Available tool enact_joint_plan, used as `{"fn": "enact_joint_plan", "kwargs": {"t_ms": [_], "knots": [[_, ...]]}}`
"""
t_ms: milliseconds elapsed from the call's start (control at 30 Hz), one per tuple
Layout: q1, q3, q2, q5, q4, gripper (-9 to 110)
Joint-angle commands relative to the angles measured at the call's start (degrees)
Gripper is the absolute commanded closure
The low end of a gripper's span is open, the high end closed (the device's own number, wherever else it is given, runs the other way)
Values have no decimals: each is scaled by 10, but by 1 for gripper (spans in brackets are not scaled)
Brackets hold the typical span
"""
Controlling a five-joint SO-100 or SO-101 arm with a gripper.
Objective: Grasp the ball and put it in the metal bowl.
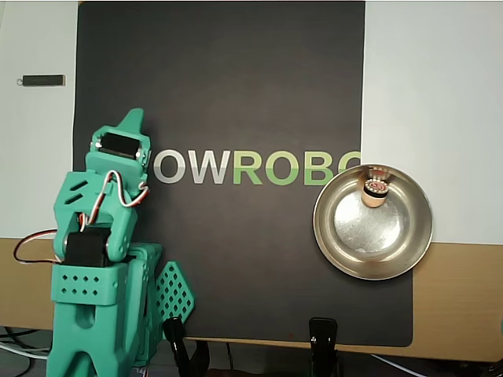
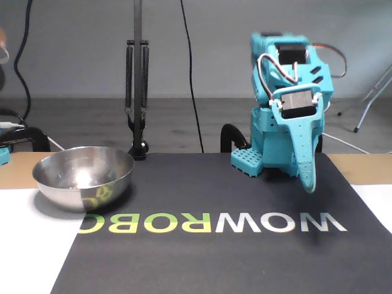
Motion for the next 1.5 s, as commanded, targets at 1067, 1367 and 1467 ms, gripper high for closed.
{"fn": "enact_joint_plan", "kwargs": {"t_ms": [1067,1367,1467], "knots": [[5,99,252,-127,159,101],[5,99,252,-134,159,101],[5,99,252,-134,158,101]]}}
